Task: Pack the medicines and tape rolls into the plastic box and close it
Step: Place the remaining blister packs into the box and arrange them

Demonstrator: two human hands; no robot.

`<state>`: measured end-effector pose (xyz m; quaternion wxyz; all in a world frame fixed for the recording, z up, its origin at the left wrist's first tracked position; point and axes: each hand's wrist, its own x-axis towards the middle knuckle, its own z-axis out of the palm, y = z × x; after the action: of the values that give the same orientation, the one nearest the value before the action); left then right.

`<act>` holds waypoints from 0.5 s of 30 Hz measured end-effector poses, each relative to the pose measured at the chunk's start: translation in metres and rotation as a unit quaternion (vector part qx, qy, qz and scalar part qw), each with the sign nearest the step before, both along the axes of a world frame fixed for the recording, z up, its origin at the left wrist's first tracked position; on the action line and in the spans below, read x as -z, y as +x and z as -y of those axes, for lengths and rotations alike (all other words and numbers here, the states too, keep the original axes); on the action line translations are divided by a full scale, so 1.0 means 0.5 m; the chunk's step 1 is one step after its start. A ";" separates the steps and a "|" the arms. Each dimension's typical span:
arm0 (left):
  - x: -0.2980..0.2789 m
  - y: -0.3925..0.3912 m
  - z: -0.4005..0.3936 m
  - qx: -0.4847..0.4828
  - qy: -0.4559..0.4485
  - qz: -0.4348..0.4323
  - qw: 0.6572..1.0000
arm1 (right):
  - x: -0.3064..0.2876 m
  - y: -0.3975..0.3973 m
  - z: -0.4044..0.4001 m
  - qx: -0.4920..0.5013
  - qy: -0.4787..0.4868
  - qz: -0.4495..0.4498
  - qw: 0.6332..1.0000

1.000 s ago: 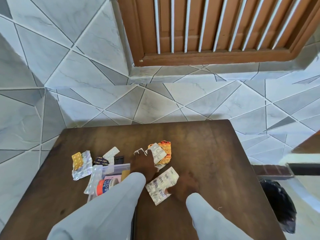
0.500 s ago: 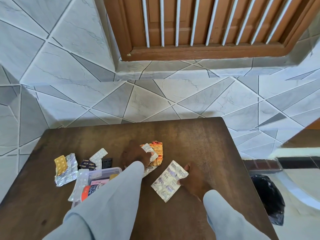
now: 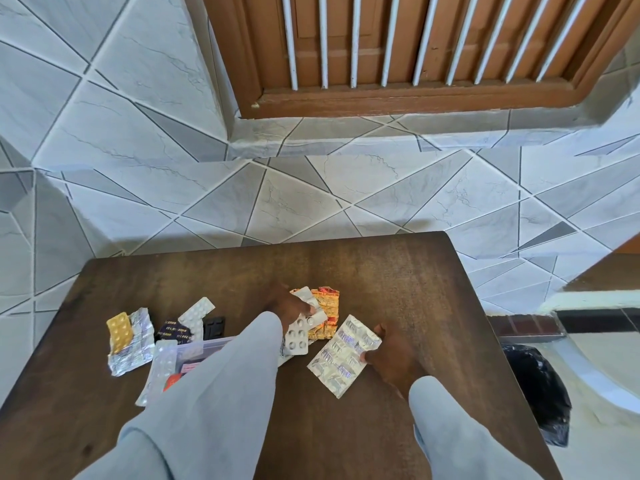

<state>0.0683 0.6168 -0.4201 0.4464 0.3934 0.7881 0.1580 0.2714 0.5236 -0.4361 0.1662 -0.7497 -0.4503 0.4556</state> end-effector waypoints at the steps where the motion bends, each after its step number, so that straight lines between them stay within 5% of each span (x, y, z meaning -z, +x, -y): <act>1: 0.002 -0.003 -0.001 -0.015 -0.008 0.041 0.999 | 0.002 0.000 -0.002 0.001 -0.002 0.003 1.000; 9: -0.064 -0.079 0.028 -0.078 0.033 0.265 0.961 | 0.016 -0.017 -0.004 0.005 0.001 0.009 1.000; 15: -0.169 -0.249 0.136 -0.066 0.119 0.235 0.962 | -0.013 -0.032 0.014 0.035 0.012 -0.042 0.998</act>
<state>-0.0561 0.5490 -0.3355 0.5576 0.3424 0.6606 0.3680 0.2552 0.5167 -0.4297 0.2104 -0.7430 -0.4218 0.4752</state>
